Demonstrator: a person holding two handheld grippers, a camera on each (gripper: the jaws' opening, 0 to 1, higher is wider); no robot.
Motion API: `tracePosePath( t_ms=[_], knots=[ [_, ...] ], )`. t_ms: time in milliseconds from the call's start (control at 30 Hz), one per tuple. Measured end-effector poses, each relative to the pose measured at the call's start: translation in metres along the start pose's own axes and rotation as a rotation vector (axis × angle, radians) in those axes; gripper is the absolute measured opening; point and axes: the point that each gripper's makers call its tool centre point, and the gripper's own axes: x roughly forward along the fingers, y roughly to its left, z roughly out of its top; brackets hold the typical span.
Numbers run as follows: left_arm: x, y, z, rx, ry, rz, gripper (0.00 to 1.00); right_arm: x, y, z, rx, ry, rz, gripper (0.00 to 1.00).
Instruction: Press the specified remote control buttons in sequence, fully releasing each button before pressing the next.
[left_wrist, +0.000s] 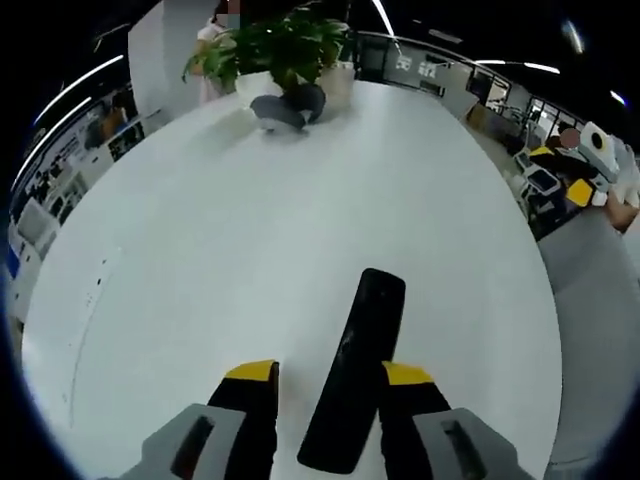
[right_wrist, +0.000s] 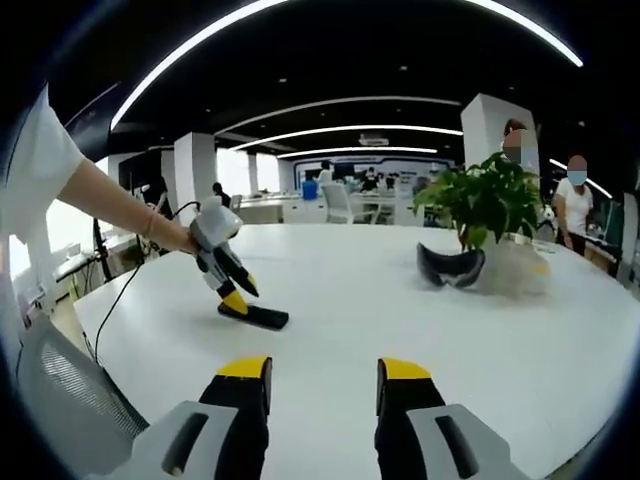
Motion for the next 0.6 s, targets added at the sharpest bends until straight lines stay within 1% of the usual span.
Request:
tracePosePath(
  t_ms=[100,200,267,333,400,433,467,500,533,567,600],
  knots=[
    [0.000,-0.005,0.000,0.018,-0.003,-0.014,0.31,0.000,0.000,-0.001,-0.001,0.004,-0.001,0.39],
    [0.001,-0.006,0.001,0.027,-0.004,-0.021,0.28,0.000,0.000,-0.001,-0.003,0.006,-0.001,0.39],
    [0.001,-0.007,0.000,0.029,-0.005,-0.026,0.27,0.000,0.000,-0.001,-0.005,0.007,-0.003,0.39],
    [0.002,-0.010,-0.002,0.024,0.005,-0.040,0.28,0.000,-0.001,-0.001,-0.004,0.008,-0.006,0.39],
    [0.005,-0.016,-0.012,0.073,0.056,-0.063,0.30,0.000,-0.001,-0.001,-0.002,0.006,-0.005,0.39],
    [0.007,-0.017,-0.019,0.102,0.087,-0.059,0.30,0.000,-0.001,-0.001,-0.002,0.006,-0.005,0.38],
    [0.007,-0.015,-0.005,0.222,0.016,-0.035,0.28,0.000,-0.001,-0.001,-0.004,0.008,-0.004,0.38],
    [0.004,-0.017,-0.014,0.148,0.065,-0.017,0.27,0.000,0.000,-0.001,-0.005,0.007,-0.003,0.38],
    [0.003,-0.020,-0.011,0.127,0.052,-0.030,0.28,0.000,0.000,-0.001,-0.005,0.007,-0.001,0.38],
    [0.004,-0.020,-0.009,0.126,0.046,-0.039,0.28,0.000,0.000,-0.001,-0.006,0.008,0.000,0.38],
    [0.003,-0.020,-0.009,0.128,0.048,-0.035,0.27,0.000,0.000,-0.001,-0.006,0.009,0.001,0.38]
  ],
)
